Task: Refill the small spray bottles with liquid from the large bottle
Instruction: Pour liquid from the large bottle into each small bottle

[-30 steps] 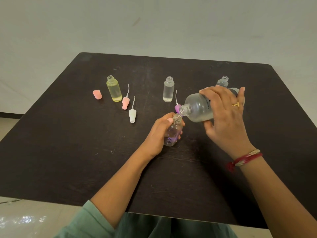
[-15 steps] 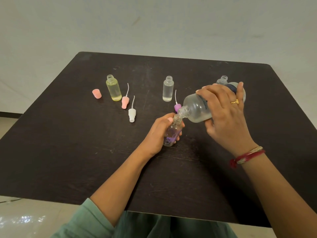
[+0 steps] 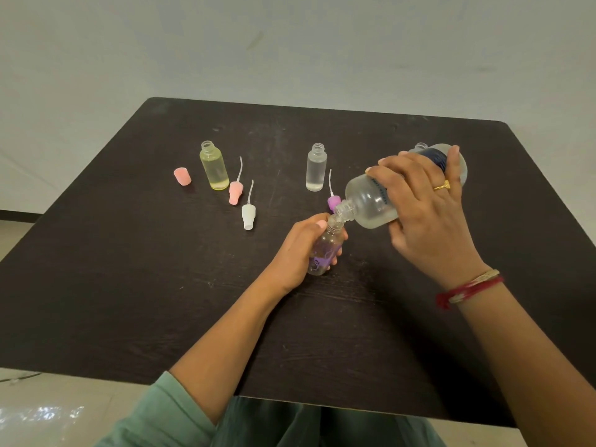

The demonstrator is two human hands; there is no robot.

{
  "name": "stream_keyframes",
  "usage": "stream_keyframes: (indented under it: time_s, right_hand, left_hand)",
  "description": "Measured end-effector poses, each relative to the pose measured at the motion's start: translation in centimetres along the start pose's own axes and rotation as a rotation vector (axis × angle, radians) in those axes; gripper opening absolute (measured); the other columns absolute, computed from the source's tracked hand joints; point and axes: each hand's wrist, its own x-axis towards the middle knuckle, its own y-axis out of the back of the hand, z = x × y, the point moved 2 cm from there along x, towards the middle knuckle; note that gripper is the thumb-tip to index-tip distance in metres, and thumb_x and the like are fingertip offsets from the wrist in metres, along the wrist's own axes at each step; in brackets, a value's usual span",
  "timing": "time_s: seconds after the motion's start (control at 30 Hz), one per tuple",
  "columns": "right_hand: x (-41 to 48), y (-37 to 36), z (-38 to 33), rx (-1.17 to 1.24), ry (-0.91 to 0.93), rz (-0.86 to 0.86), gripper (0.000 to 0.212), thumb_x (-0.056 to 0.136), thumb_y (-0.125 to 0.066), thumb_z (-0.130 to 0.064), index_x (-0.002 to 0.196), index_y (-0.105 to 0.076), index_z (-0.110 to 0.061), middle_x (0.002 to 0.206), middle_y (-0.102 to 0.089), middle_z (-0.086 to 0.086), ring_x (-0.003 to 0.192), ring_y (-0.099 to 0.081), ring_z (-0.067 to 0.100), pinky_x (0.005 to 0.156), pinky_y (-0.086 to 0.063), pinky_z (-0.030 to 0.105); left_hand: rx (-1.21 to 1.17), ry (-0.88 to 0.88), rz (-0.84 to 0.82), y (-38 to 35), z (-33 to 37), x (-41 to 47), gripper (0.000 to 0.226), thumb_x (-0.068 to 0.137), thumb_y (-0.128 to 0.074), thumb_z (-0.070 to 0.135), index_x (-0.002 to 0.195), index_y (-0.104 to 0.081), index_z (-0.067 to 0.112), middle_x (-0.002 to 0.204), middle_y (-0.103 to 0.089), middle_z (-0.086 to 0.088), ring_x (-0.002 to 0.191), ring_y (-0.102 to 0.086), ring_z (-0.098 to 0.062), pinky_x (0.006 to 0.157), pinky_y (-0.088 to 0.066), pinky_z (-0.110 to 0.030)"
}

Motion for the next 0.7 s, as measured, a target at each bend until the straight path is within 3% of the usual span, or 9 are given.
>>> stream_keyframes:
  time_s: [0.7]
  right_hand:
    - [-0.05, -0.15, 0.15, 0.014, -0.007, 0.01, 0.063, 0.07, -0.067, 0.004, 0.125, -0.048, -0.019, 0.124, -0.056, 0.006, 0.126, -0.045, 0.029, 0.118, 0.004, 0.048]
  left_hand:
    - [0.004, 0.009, 0.003, -0.02, -0.2, 0.14, 0.047, 0.083, -0.037, 0.049, 0.088, -0.062, 0.01, 0.068, -0.06, 0.0, 0.06, -0.056, -0.015, 0.06, -0.046, -0.032]
